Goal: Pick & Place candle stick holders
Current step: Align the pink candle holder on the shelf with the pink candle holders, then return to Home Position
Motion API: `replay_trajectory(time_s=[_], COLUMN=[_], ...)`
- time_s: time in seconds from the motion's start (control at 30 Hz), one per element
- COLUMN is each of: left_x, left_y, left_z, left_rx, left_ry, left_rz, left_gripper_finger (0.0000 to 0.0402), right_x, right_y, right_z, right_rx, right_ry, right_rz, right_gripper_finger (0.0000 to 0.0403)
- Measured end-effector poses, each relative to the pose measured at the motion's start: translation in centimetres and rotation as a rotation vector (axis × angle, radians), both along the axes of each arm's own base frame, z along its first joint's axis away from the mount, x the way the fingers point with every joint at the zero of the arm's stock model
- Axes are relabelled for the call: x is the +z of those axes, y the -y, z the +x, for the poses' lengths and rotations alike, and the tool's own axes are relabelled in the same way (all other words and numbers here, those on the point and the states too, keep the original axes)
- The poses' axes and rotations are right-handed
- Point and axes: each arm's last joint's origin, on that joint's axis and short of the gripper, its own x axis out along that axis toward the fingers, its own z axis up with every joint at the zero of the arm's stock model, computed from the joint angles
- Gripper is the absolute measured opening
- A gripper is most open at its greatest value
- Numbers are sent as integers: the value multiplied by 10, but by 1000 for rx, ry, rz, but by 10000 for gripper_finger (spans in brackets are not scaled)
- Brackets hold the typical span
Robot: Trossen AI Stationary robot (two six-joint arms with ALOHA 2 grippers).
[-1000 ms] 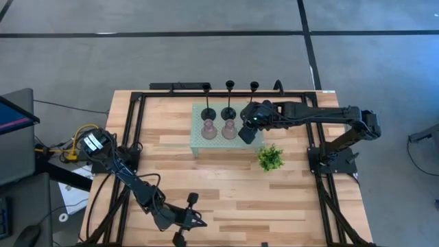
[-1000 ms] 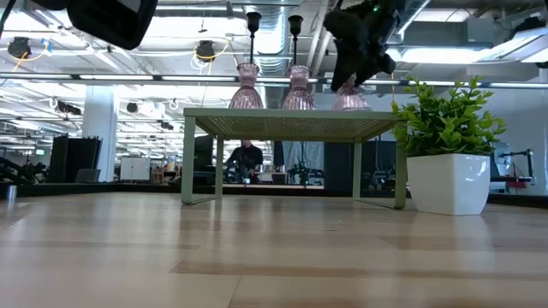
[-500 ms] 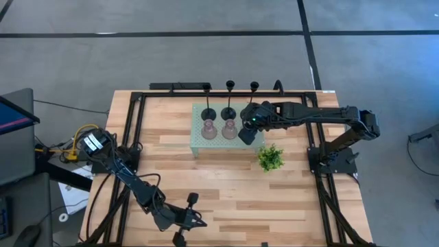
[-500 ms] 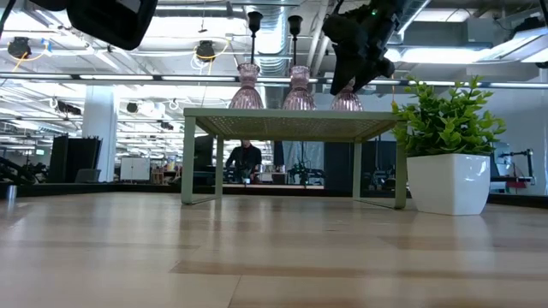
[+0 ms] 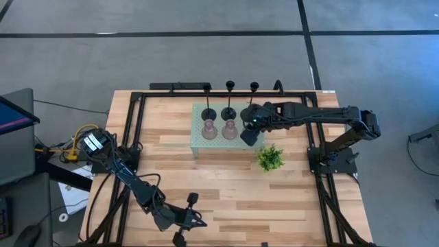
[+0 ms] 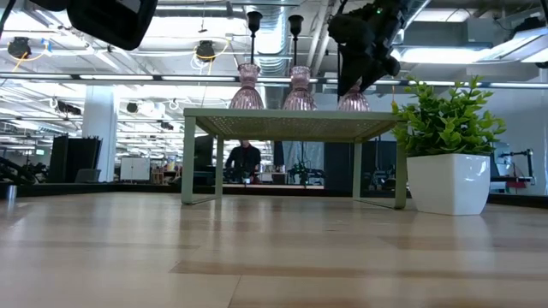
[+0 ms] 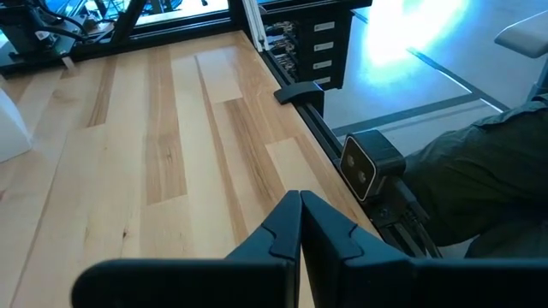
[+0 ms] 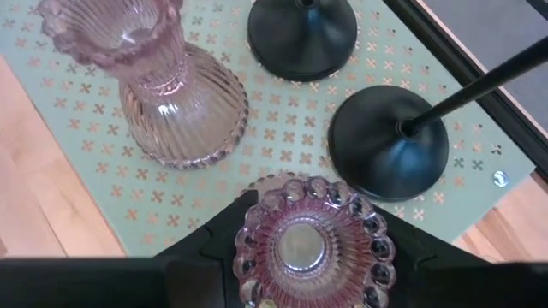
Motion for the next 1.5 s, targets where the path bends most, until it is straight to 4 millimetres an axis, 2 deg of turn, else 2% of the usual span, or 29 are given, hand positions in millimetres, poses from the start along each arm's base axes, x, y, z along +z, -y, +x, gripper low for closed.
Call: replay_trajectory(time_s=[0.5,0.63,0.97,1.33,1.43,1.5], left_x=[0,0,0,0,0,0], left_y=[0,0,0,0,0,0], left_z=[0,0,0,0,0,0], left_rx=[0,0,0,0,0,0], left_ry=[0,0,0,0,0,0], left_rz=[0,0,0,0,0,0], left_gripper_finger=[7,7,7,7,7,7], right_x=[-4,3,41,113,123,126], right_y=[-2,-2,-7,-25,-34,-41], right_z=[-1,0,2,-18,-23,-25], right_rx=[10,10,59,128,159,183], right_ry=[-30,-8,61,92,100,95], right_rz=[5,3,-18,-27,-25,-27], right_gripper_finger=[211,234,245,245,234,212])
